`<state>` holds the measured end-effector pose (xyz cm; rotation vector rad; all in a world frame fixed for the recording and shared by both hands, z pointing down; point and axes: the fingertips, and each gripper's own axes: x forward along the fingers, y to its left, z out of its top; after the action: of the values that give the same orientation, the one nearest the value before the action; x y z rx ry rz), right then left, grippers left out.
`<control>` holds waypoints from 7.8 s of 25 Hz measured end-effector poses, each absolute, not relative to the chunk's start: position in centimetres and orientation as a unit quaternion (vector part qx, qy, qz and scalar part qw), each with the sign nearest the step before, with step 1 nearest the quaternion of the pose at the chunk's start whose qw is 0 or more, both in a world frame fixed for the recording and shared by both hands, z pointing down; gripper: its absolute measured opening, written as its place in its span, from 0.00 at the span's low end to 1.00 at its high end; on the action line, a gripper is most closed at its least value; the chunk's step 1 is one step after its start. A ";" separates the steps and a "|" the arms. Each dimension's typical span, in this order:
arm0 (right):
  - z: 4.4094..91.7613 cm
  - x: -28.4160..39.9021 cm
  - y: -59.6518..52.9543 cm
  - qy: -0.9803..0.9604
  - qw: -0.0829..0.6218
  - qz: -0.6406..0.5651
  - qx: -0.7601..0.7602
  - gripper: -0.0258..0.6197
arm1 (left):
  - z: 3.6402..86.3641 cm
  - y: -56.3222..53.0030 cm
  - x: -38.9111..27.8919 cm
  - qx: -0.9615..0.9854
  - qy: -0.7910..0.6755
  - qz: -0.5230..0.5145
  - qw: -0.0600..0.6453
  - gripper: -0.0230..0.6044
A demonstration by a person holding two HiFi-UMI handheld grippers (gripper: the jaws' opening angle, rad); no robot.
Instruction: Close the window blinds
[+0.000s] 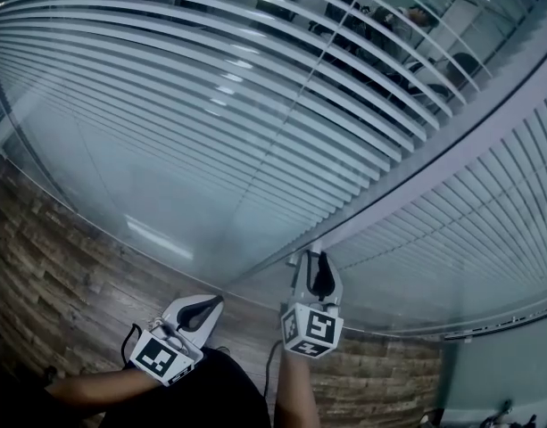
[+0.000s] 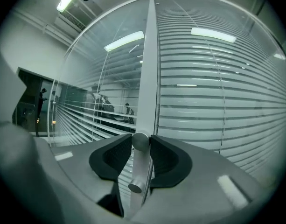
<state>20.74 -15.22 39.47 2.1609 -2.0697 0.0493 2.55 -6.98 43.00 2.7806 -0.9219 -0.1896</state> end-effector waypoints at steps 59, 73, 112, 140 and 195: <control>40.9 20.2 -15.2 -0.620 0.380 -0.188 0.660 0.24 | 45.2 -5.2 0.9 0.934 -0.330 -0.038 0.127 0.03; 41.0 21.4 -14.7 -0.671 0.031 0.077 0.737 0.26 | 45.7 -4.9 0.2 0.930 -0.338 -0.043 0.135 0.03; 40.7 21.0 -15.3 -0.690 -0.012 0.089 0.718 0.25 | 45.9 -6.8 -0.3 0.927 -0.343 -0.051 0.143 0.03; 41.0 19.9 -15.3 -0.683 0.213 -0.051 0.697 0.32 | 46.1 -7.6 0.0 0.925 -0.352 -0.052 0.135 0.03; 41.0 20.4 -14.9 -0.687 0.099 0.013 0.720 0.24 | 46.5 -7.1 0.1 0.923 -0.352 -0.051 0.147 0.03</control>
<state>20.38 -14.90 41.03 2.1296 -2.0303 0.0375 0.06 -7.09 46.52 2.6565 -1.0136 -0.1461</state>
